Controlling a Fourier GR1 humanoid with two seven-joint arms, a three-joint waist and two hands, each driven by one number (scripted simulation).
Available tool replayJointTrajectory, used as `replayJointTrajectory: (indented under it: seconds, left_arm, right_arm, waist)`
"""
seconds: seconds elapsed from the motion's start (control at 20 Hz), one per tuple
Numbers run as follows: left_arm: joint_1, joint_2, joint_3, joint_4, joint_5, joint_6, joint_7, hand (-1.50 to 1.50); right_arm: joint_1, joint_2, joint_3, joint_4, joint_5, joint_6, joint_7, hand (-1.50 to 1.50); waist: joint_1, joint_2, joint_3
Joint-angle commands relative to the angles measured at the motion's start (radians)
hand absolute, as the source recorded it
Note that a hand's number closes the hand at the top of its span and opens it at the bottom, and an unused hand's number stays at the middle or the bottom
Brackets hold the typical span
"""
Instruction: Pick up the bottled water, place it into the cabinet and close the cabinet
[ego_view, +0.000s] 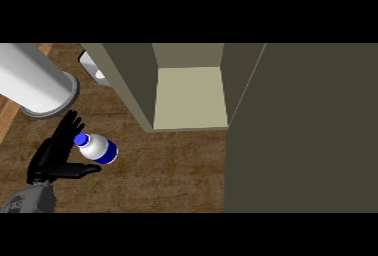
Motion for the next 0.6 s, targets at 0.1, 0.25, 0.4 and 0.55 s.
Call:
replayJointTrajectory:
  seconds: [0.1,0.25,0.4,0.55]
  left_arm:
    - [-0.14,0.002,0.003,0.277,-0.039,-0.036,-0.145,-1.5]
    - [-0.132,-0.028,-0.017,0.385,-0.086,-0.036,-0.279,-1.5]
    - [-0.161,-0.003,-0.015,0.477,-0.107,-0.069,-0.365,-1.5]
    - [-0.106,-0.012,-0.006,0.535,-0.102,-0.119,-0.481,1.5]
  right_arm:
    - [0.072,-0.038,-0.003,-0.154,-0.01,0.007,0.012,-1.5]
    - [0.084,-0.029,0.039,-0.131,0.034,0.002,-0.019,-1.5]
    - [0.085,-0.027,0.064,-0.171,0.045,-0.019,0.004,-1.5]
    - [0.092,-0.052,0.021,-0.14,0.028,-0.002,-0.036,-1.5]
  waist:
    - [-0.002,0.002,0.0]
    - [-0.005,0.003,-0.001]
    - [-0.006,0.007,-0.002]
    - [0.0,0.005,-0.002]
